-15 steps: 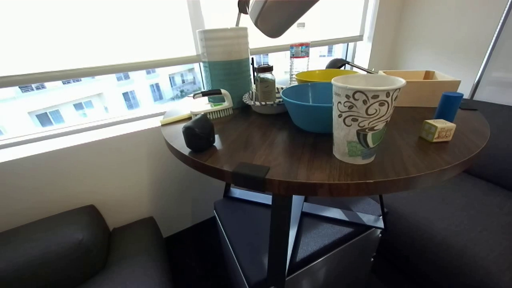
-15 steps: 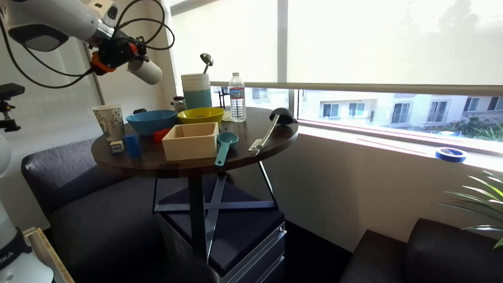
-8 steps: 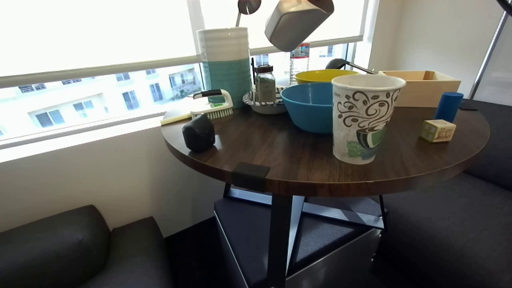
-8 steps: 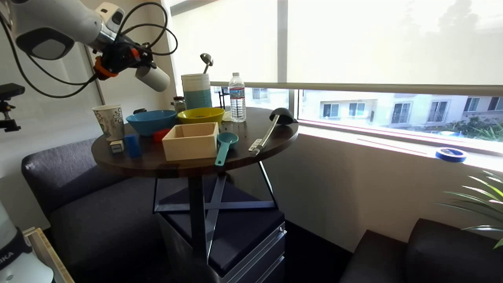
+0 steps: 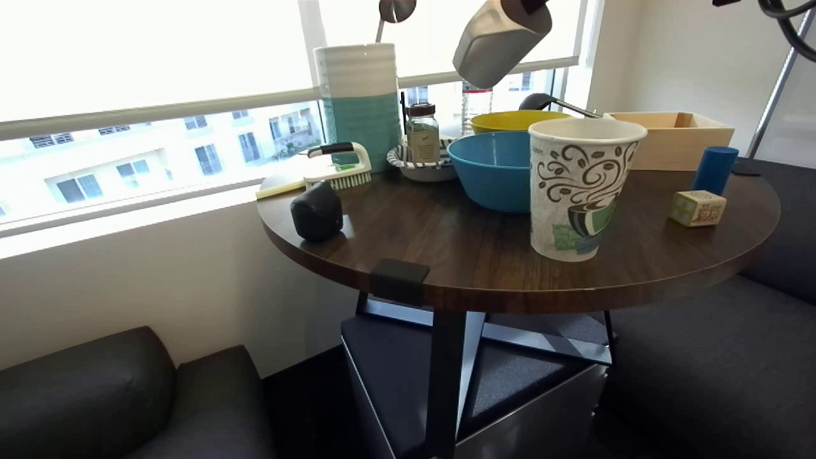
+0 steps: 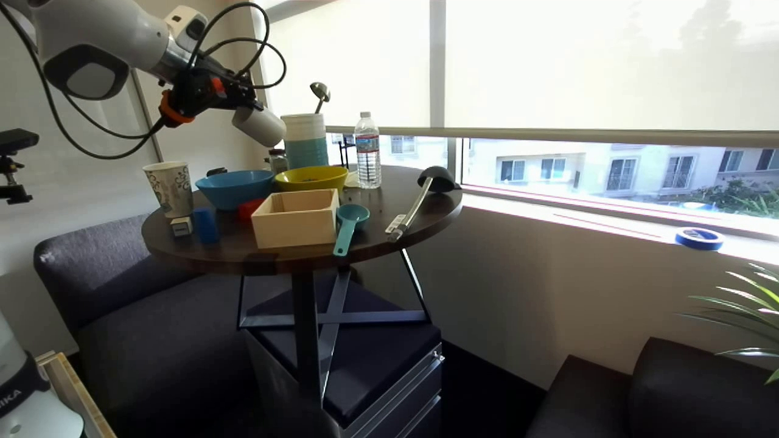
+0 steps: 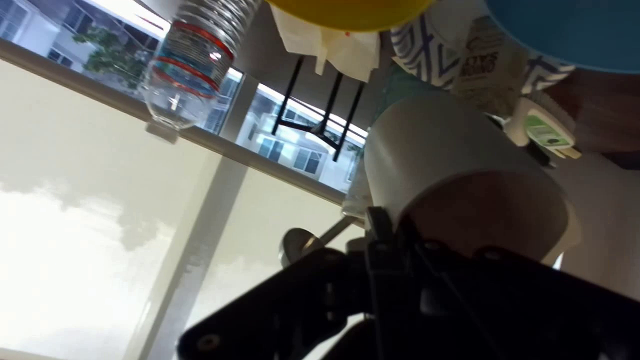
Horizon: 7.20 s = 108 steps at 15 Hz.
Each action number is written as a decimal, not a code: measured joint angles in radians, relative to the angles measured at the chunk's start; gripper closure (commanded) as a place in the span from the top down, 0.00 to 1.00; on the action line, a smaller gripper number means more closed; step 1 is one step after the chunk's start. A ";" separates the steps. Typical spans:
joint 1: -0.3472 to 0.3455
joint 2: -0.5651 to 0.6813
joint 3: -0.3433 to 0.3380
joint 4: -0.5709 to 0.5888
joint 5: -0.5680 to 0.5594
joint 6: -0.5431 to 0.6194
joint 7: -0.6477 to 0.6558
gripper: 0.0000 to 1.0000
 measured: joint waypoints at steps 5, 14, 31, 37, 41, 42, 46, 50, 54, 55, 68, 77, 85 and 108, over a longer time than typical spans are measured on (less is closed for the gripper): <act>-0.391 -0.045 0.182 0.000 -0.055 -0.110 0.139 0.01; -0.618 -0.210 0.272 0.012 -0.116 -0.324 0.306 0.01; -0.378 0.064 -0.229 0.183 -1.023 -0.455 1.105 0.01; -0.333 0.208 -0.304 0.286 -1.032 -0.459 1.133 0.01; -0.325 0.306 -0.343 0.371 -1.031 -0.484 1.152 0.05; -0.320 0.325 -0.350 0.388 -1.031 -0.494 1.156 0.05; -0.316 0.353 -0.353 0.412 -1.031 -0.497 1.160 0.01; -0.315 0.362 -0.363 0.410 -1.032 -0.500 1.161 0.01; -0.315 0.418 -0.387 0.422 -1.031 -0.533 1.170 0.01; -0.315 0.435 -0.389 0.432 -1.031 -0.548 1.178 0.01; -0.315 0.589 -0.396 0.617 -1.027 -0.783 1.319 0.51; -0.278 0.533 -0.386 0.621 -0.975 -0.634 1.260 1.00; -0.132 0.252 -0.489 0.340 -0.500 -0.685 0.700 1.00; 0.065 0.050 -0.355 0.220 -0.564 -1.307 0.435 1.00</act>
